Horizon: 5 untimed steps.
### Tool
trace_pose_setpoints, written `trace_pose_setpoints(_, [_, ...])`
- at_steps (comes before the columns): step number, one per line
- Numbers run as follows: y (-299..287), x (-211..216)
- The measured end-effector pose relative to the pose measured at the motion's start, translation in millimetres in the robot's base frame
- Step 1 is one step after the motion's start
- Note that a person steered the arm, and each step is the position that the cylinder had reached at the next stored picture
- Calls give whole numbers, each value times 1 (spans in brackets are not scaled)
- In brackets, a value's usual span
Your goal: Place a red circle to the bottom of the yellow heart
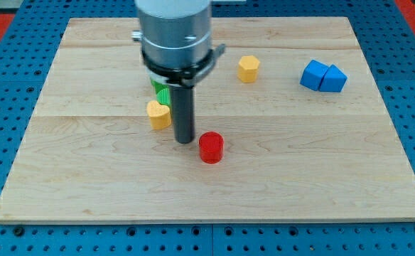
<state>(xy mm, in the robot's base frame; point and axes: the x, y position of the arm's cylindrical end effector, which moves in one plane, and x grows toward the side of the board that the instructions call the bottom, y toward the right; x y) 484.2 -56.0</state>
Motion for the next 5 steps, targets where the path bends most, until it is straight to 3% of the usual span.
trace_pose_setpoints(2, [-25,-18])
trace_pose_setpoints(3, [-78,-12])
trace_pose_setpoints(4, [-80,6])
trace_pose_setpoints(5, [-7,5])
